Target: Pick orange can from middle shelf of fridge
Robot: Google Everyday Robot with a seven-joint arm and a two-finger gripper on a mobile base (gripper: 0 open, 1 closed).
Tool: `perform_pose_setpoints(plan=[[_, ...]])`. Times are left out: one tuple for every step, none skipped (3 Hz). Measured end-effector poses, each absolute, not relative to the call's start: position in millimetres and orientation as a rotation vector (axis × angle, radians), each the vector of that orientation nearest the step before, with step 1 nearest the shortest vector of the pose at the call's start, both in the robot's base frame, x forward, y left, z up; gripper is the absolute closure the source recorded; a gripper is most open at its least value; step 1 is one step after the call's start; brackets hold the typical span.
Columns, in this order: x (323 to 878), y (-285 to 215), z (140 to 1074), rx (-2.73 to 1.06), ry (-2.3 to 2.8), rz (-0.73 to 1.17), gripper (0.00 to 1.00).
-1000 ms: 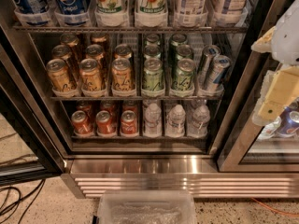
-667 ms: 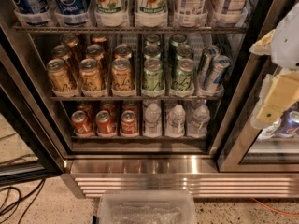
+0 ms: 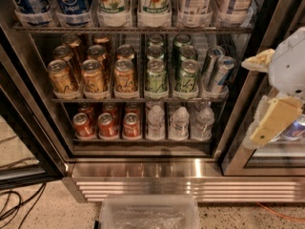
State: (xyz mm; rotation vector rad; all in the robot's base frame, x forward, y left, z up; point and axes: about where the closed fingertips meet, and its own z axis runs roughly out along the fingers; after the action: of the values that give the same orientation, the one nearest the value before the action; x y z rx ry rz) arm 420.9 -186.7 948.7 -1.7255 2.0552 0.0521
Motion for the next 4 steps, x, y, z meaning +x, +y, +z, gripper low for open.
perform_pose_setpoints(plan=[[411.0, -162.2, 931.0, -1.696, 1.945, 0.108, 0.0], [399.7, -133.6, 907.9, -1.606, 1.85, 0.148, 0.0], [392.5, -112.1, 890.6, -1.477, 1.796, 0.154, 0.0], [392.2, -92.8, 877.5, -1.334, 1.778, 0.138, 0.0]])
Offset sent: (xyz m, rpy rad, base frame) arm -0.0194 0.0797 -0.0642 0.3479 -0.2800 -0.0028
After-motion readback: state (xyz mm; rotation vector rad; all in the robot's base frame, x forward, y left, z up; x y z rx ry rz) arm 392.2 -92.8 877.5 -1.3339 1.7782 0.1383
